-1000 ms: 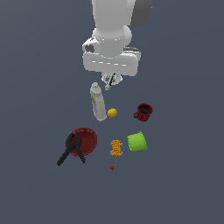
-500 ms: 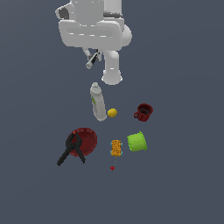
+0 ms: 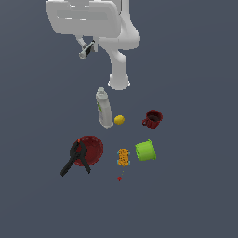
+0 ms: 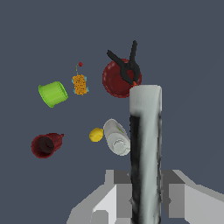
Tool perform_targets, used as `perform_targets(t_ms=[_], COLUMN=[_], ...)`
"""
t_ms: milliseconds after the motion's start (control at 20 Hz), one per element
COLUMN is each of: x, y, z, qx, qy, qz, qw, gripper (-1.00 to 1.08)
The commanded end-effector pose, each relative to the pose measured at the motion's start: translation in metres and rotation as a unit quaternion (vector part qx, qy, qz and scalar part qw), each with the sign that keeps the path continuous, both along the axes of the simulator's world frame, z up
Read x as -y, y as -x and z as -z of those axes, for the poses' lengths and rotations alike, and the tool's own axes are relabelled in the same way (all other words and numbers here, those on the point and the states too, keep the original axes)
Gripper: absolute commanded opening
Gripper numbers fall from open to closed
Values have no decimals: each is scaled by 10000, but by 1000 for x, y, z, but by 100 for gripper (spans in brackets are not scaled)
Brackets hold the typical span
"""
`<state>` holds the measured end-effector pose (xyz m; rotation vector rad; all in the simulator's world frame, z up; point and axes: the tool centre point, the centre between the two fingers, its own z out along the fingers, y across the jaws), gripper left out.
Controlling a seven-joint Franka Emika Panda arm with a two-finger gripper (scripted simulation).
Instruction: Pick up a designated object from a clutter of objects.
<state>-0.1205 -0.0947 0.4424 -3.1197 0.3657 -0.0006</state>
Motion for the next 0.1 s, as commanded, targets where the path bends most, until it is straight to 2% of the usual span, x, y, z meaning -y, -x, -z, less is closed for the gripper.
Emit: perform_targets(t_ms=[0, 50], x=[3, 3], y=[0, 0], z=[-3, -4], qx=[-3, -3], qy=[1, 1], qz=[-3, -3], qw=[10000, 10000], gripper=[-100, -100])
